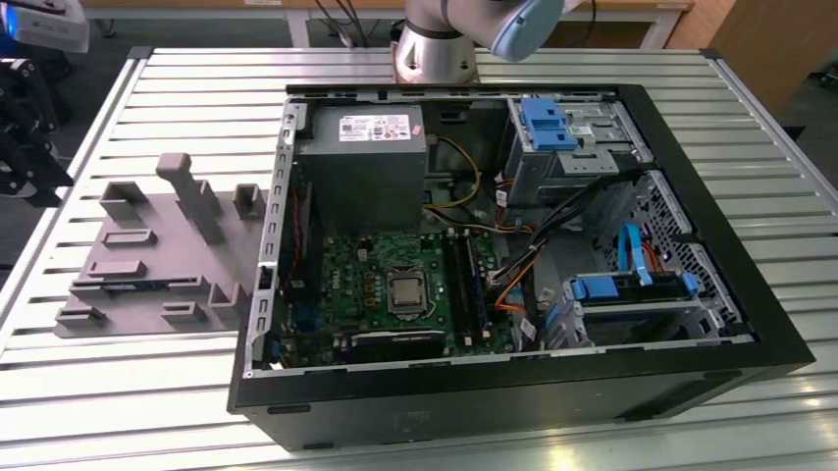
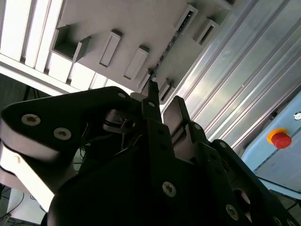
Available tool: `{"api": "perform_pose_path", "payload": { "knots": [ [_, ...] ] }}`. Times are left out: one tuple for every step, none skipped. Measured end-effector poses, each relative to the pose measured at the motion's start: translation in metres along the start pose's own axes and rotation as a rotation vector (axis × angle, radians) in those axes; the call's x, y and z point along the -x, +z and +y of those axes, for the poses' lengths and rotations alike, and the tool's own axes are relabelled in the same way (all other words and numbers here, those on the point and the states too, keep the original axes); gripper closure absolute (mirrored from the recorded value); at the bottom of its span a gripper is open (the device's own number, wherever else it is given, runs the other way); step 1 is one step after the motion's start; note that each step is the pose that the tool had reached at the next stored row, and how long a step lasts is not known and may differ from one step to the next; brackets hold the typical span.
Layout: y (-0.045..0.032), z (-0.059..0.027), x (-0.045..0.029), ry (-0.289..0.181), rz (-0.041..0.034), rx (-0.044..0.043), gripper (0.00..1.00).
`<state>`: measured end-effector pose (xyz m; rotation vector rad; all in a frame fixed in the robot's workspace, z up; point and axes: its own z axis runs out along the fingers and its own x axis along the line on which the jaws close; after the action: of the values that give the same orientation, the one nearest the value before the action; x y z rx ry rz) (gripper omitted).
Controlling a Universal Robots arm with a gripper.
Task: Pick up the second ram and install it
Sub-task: 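Pick up the second ram and move it above second insertion slot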
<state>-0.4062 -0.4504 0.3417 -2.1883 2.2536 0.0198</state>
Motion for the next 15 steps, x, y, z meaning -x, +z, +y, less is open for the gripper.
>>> {"api": "perform_pose_path", "payload": {
  "knots": [
    [0.0018,0.0000,-0.0001,0.000,0.0000,0.0000,0.68],
    [0.0036,0.0000,-0.0001,0.000,0.0000,0.0000,0.68],
    [0.0054,0.0000,-0.0001,0.001,-0.0001,-0.0001,0.68],
    [0.0072,0.0000,-0.0001,0.003,-0.0001,-0.0001,0.68],
    [0.0090,0.0000,-0.0002,0.003,-0.0001,-0.0002,0.68],
    [0.0104,-0.0001,-0.0002,0.003,-0.0002,-0.0007,0.68],
    [0.0109,-0.0001,-0.0002,0.003,-0.0001,-0.0008,0.68],
    [0.0109,0.0000,-0.0002,0.003,0.0000,-0.0006,0.68],
    [0.0109,0.0000,-0.0002,0.003,0.0001,-0.0005,0.68],
    [0.0109,0.0000,-0.0003,0.003,0.0001,-0.0005,0.68],
    [0.0110,-0.0001,-0.0002,0.003,0.0000,-0.0006,0.68],
    [0.0111,-0.0001,-0.0003,0.003,-0.0001,-0.0007,0.68],
    [0.0111,0.0000,-0.0002,0.003,-0.0001,-0.0007,0.68],
    [0.0111,-0.0001,-0.0003,0.003,-0.0001,-0.0007,0.68],
    [0.0112,0.0000,-0.0002,0.003,0.0000,-0.0007,0.68]
  ]
}}
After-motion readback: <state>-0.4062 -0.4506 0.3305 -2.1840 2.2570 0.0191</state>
